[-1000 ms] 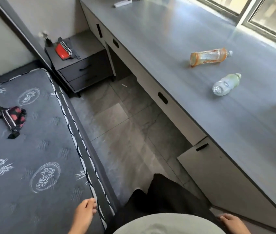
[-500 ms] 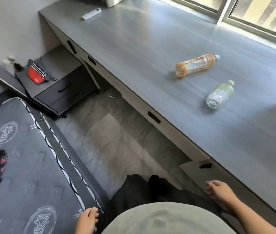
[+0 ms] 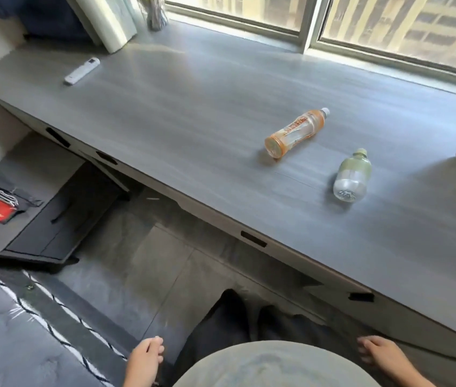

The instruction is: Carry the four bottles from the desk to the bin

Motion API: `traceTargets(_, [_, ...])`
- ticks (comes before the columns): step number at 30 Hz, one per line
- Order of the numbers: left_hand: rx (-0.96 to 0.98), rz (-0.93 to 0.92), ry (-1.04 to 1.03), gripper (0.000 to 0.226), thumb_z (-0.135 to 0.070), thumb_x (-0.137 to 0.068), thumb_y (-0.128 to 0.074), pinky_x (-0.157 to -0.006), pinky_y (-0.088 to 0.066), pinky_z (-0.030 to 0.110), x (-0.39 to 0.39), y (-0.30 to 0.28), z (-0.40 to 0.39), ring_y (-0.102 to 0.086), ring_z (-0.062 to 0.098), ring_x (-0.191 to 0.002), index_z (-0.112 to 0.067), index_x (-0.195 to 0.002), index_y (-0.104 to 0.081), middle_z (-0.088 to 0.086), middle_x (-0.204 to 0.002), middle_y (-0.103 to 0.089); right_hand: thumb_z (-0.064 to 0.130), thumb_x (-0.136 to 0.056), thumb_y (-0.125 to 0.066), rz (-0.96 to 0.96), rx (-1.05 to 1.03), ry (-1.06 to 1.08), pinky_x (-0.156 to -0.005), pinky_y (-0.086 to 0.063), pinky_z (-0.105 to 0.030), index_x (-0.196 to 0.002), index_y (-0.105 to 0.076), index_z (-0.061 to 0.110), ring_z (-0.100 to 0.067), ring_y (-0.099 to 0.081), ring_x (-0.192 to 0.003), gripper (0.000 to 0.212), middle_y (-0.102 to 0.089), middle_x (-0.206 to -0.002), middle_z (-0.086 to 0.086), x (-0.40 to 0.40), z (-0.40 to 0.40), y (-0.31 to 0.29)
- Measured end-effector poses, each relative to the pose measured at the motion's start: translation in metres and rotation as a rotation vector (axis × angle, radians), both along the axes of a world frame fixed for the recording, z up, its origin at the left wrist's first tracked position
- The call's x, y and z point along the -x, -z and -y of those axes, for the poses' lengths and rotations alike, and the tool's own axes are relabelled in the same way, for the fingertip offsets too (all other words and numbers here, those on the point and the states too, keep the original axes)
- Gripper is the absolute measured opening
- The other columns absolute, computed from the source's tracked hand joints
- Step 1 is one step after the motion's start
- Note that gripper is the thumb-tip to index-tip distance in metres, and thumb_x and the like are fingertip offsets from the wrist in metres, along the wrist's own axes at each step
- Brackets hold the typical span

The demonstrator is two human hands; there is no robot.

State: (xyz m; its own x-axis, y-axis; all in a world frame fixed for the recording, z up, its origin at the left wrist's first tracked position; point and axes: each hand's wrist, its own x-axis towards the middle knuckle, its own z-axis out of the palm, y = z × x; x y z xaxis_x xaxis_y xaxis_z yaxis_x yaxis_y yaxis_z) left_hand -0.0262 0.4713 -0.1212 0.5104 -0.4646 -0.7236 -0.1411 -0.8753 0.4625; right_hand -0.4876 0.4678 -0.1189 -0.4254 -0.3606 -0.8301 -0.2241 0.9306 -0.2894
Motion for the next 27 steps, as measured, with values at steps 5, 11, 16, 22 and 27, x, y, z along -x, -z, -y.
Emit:
traceTargets(5, [0.048, -0.005, 0.226, 0.018, -0.004, -0.091, -0.05, -0.056, -0.035, 0.028, -0.01, -0.015, 0.087, -0.048, 0.021, -0.056, 0.005, -0.089, -0.065, 0.015, -0.072, -0.06, -0.003, -0.093, -0.047, -0.028, 0.023, 0.144, -0.053, -0.04, -0.027, -0.1, -0.064, -0.017, -0.031, -0.057, -0.075, 0.024, -0.063, -0.087, -0.026, -0.024, -0.007, -0.013])
traceTargets(11, [0.146, 0.009, 0.492, 0.022, -0.012, -0.092, -0.047, -0.077, -0.046, 0.036, 0.028, -0.05, 0.172, -0.06, 0.021, -0.072, -0.018, -0.082, -0.066, 0.008, -0.085, -0.068, 0.002, -0.095, -0.043, -0.034, 0.162, 0.178, -0.066, -0.043, -0.028, -0.1, -0.065, -0.002, -0.026, -0.061, -0.074, 0.023, -0.066, -0.092, -0.02, -0.036, 0.028, -0.037])
traceTargets(16, [0.274, 0.01, 0.666, 0.02, -0.019, -0.095, -0.043, -0.083, -0.05, 0.038, 0.079, -0.079, 0.242, -0.063, 0.009, -0.08, -0.026, -0.091, -0.062, -0.002, -0.089, -0.067, 0.008, -0.096, -0.043, 0.005, 0.382, 0.07, -0.082, -0.05, -0.034, -0.1, -0.063, 0.016, -0.017, -0.066, -0.084, 0.021, -0.068, -0.093, -0.003, -0.033, 0.097, -0.071])
traceTargets(22, [0.414, -0.002, 0.801, 0.015, -0.023, -0.094, -0.047, -0.084, -0.048, 0.036, 0.154, -0.113, 0.316, -0.062, 0.019, -0.089, -0.027, -0.089, -0.061, -0.005, -0.087, -0.065, 0.011, -0.095, -0.046, 0.041, 0.604, 0.075, -0.088, -0.049, -0.036, -0.103, -0.06, 0.02, -0.013, -0.065, -0.088, 0.018, -0.065, -0.089, 0.008, -0.017, 0.181, -0.113])
traceTargets(27, [0.499, 0.081, 0.925, 0.018, -0.024, -0.09, -0.055, -0.076, -0.038, 0.023, 0.207, -0.123, 0.365, -0.057, 0.016, -0.088, -0.014, -0.102, -0.065, 0.002, -0.098, -0.066, 0.013, -0.093, -0.05, -0.015, 0.657, 0.114, -0.091, -0.047, -0.04, -0.112, -0.062, 0.013, -0.026, -0.064, -0.098, 0.022, -0.068, -0.096, -0.008, -0.01, 0.23, -0.127])
